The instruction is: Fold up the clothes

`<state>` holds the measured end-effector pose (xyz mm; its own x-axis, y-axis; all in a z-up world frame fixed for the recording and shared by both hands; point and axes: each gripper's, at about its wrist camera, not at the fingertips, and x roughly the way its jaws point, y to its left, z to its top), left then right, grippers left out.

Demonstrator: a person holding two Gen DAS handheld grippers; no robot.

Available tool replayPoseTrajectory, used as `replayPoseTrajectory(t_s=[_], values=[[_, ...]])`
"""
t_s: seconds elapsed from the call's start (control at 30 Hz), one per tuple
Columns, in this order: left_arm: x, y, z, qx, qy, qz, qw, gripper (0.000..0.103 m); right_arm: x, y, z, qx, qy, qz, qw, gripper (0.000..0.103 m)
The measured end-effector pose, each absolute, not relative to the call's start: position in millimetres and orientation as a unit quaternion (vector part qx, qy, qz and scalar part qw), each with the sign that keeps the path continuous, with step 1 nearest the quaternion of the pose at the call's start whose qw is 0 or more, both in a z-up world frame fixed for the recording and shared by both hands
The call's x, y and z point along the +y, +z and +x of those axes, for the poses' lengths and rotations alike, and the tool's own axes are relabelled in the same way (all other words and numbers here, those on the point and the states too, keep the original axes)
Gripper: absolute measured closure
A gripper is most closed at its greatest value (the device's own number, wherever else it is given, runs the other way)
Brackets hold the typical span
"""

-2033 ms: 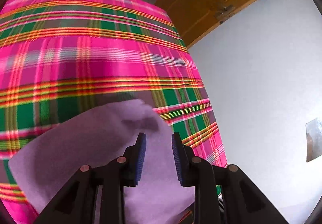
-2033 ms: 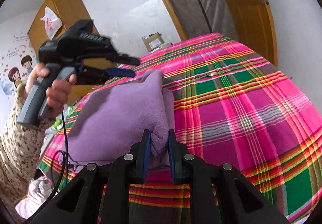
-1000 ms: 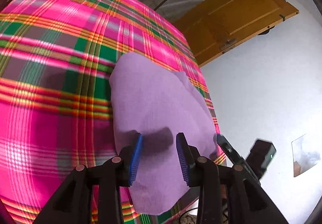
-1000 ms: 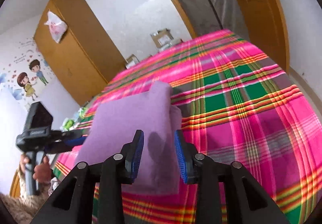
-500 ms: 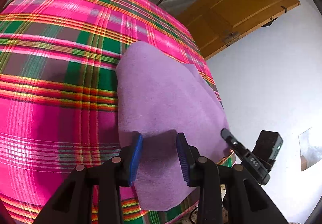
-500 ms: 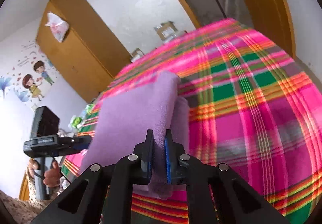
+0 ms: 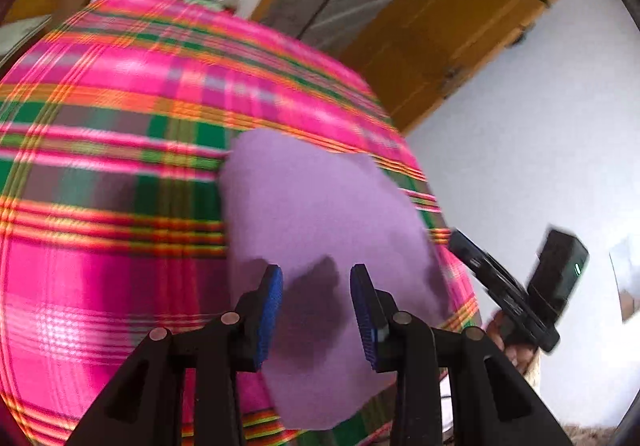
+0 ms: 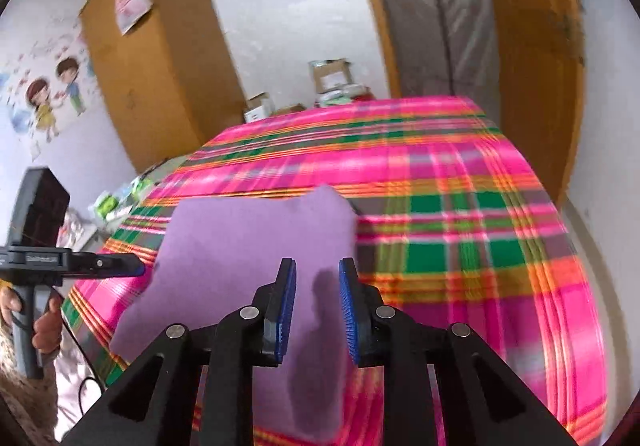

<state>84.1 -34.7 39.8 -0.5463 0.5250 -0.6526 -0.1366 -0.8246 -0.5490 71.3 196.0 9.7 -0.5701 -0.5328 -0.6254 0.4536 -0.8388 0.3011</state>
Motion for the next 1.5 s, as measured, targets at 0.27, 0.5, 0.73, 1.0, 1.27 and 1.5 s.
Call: replayPoseTrajectory(t_s=[0.27,0.5,0.73,1.0,1.27,1.5], values=[[-12,31,80,-0.148,0.853,-0.453,0.214,0.068,173,16,59,0.003,-0.889,0.360,0.283,0.079],[-24,19,92,-0.152,0.847,-0.458,0.223,0.068,169,1,55,0.006,-0.885,0.373,0.279,0.080],[-51,18,91,-0.199,0.847,-0.448,0.205,0.067,182,21,59,-0.004,-0.887,0.361,0.289,0.071],[-80,-2,77,-0.306,0.797,-0.455,0.253,0.052,219,8,42,-0.063,-0.856,0.413,0.306,0.046],[-88,-16,57,-0.341,0.759,-0.478,0.283,0.049,230,-14,9,-0.133,-0.795,0.466,0.365,0.045],[-106,-25,48,-0.362,0.742,-0.494,0.271,0.048,224,-20,-13,-0.152,-0.756,0.483,0.415,0.043]])
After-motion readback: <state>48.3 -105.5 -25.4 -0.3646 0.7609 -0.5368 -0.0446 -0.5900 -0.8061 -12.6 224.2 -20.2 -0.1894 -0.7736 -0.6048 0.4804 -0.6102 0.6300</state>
